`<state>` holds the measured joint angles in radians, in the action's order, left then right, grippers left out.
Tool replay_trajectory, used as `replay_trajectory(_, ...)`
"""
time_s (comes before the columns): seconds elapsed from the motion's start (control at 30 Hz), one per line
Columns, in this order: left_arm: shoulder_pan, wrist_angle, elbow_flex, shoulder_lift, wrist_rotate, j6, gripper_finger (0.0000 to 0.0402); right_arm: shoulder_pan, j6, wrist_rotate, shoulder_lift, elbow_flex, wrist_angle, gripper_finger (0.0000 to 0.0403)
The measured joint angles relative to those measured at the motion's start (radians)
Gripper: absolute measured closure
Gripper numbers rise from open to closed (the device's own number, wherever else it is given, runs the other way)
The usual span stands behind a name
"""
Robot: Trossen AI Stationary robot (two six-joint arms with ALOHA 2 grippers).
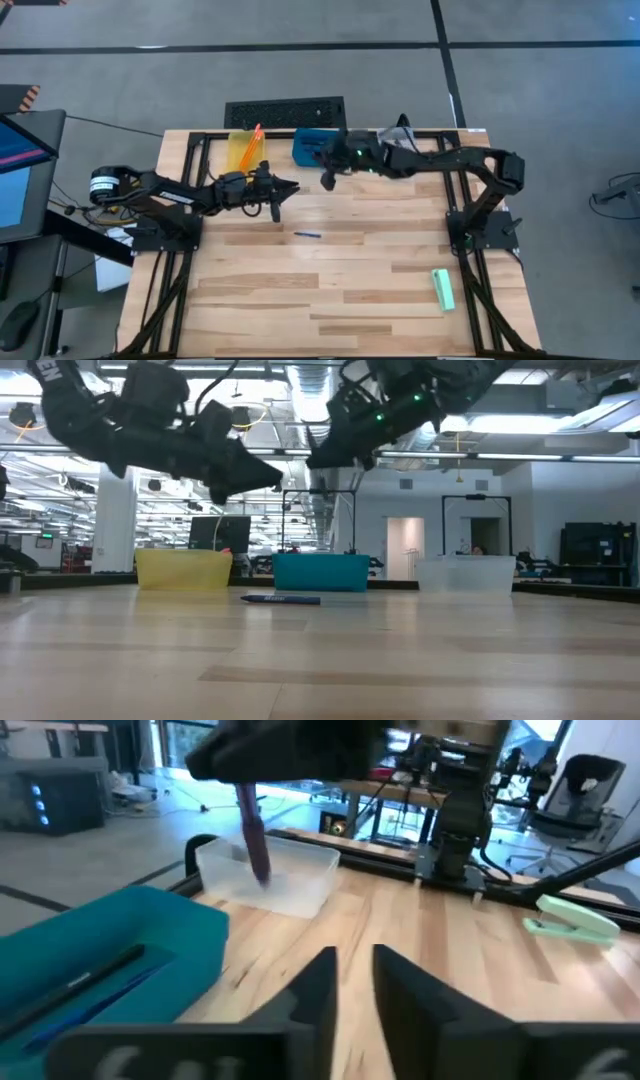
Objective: Sort crayons/erasers/pens/pencils in bins
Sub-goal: Put the purple pen into the transparent blue bin
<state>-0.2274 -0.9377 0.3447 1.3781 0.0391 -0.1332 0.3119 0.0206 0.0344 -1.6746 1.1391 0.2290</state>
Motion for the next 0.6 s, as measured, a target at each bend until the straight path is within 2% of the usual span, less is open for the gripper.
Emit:
replay_trajectory(0.17,-0.014,-0.072,-0.059,-0.006,-0.013,-0.013,0.0396,0.07,0.123,0.016,-0.069,0.146,-0.26,0.0372)
replay_trajectory(0.37,-0.021,-0.08,-0.074,-0.006,-0.013,-0.026,0.04,0.136,0.247,0.013,-0.246,0.365,-0.501,0.0369)
replay_trajectory(0.6,-0.021,-0.068,-0.075,-0.006,-0.016,-0.004,0.0401,0.14,0.328,0.014,-0.456,0.62,-0.772,0.037)
